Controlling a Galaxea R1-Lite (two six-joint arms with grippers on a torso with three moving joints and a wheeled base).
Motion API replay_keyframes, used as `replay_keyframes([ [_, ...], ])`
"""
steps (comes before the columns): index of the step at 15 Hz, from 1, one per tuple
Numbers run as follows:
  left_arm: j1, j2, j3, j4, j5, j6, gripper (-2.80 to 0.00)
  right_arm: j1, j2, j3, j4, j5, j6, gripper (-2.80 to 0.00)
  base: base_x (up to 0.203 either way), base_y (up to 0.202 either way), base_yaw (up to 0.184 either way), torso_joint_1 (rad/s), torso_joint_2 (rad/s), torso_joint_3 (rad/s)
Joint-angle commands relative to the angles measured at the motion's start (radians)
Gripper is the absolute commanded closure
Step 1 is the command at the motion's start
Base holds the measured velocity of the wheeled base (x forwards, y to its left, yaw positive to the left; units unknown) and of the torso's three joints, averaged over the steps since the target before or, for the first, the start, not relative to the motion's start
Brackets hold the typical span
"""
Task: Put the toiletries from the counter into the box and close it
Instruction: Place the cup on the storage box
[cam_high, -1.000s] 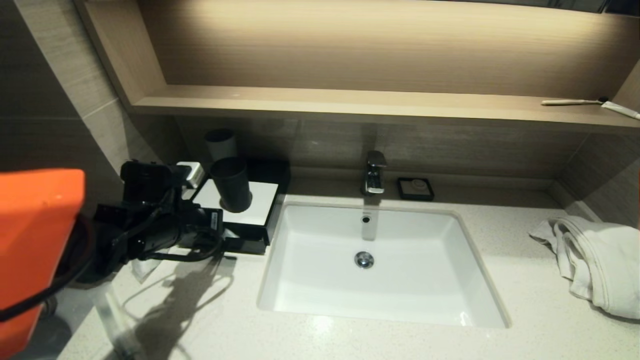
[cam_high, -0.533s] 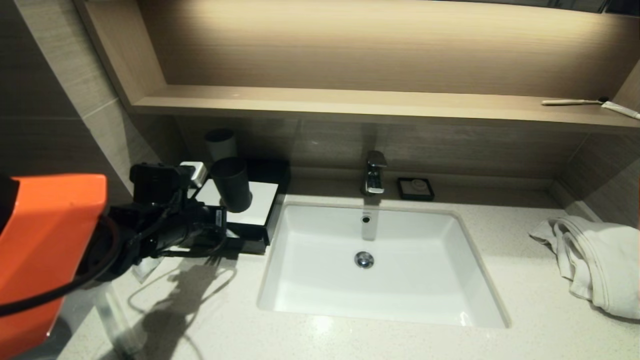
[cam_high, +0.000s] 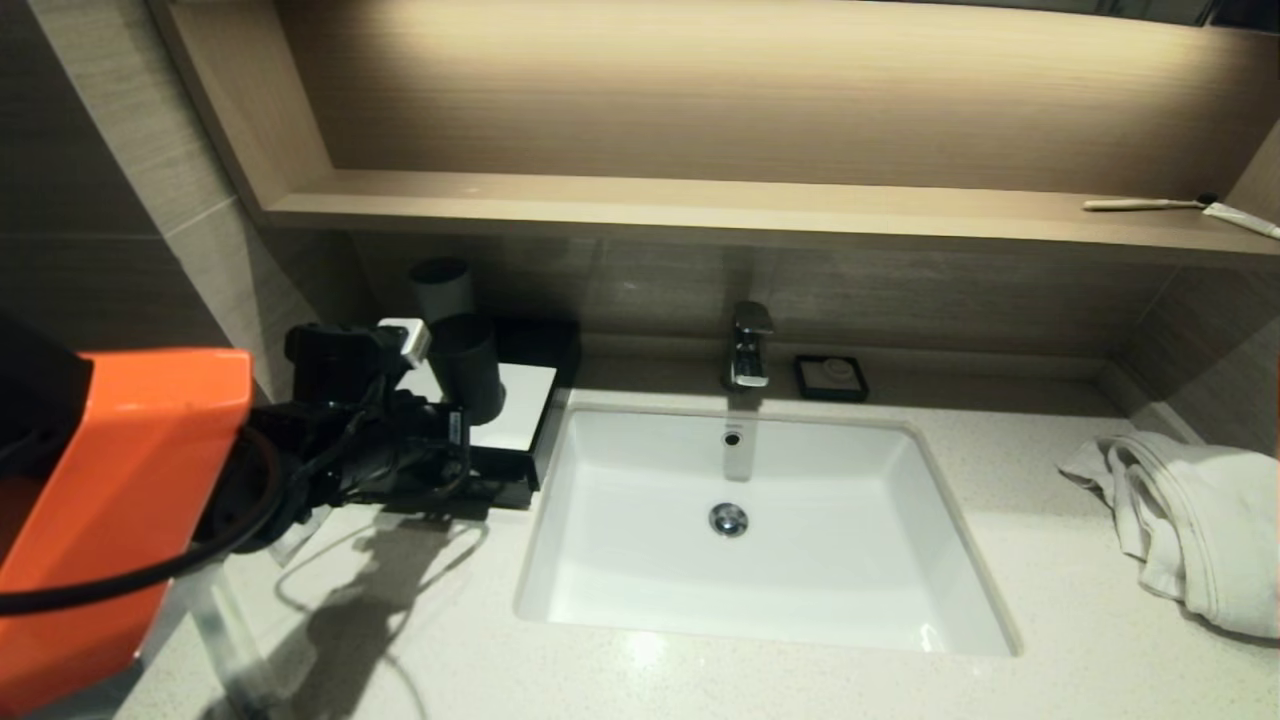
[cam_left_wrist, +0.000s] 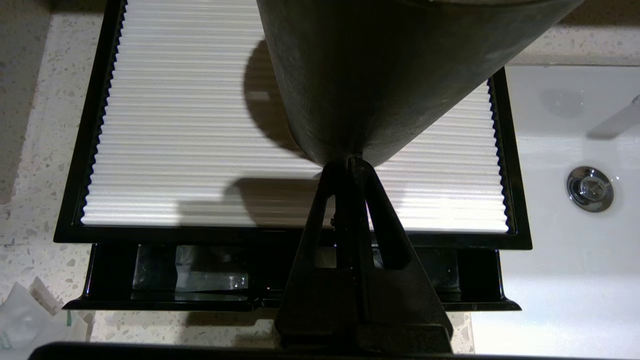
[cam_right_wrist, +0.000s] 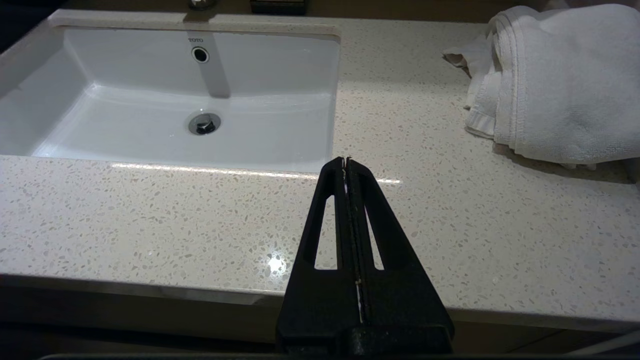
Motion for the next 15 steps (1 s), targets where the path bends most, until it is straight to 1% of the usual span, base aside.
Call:
replay_keyframes([
  [1,-0.006,0.017,-0.018,-0.004,0.002,-0.008,0.00,0.000,0.000,0.000,0.000,0.000,0.000,0.00,0.000,0.000,0.000,0.000,0.00,0.000],
  [5,-0.006,0.050,-0.057,-0.005,0.004,-0.011,0.00,0.000,0.000,0.000,0.000,0.000,0.000,0.00,0.000,0.000,0.000,0.000,0.00,0.000],
  [8,-0.006,0.088,-0.090,-0.005,0.032,-0.011,0.00,0.000,0.000,0.000,0.000,0.000,0.000,0.00,0.000,0.000,0.000,0.000,0.00,0.000],
  [15,-0.006,0.159,-0.194,-0.005,0.039,-0.012,0.00,0.000,0.000,0.000,0.000,0.000,0.000,0.00,0.000,0.000,0.000,0.000,0.00,0.000],
])
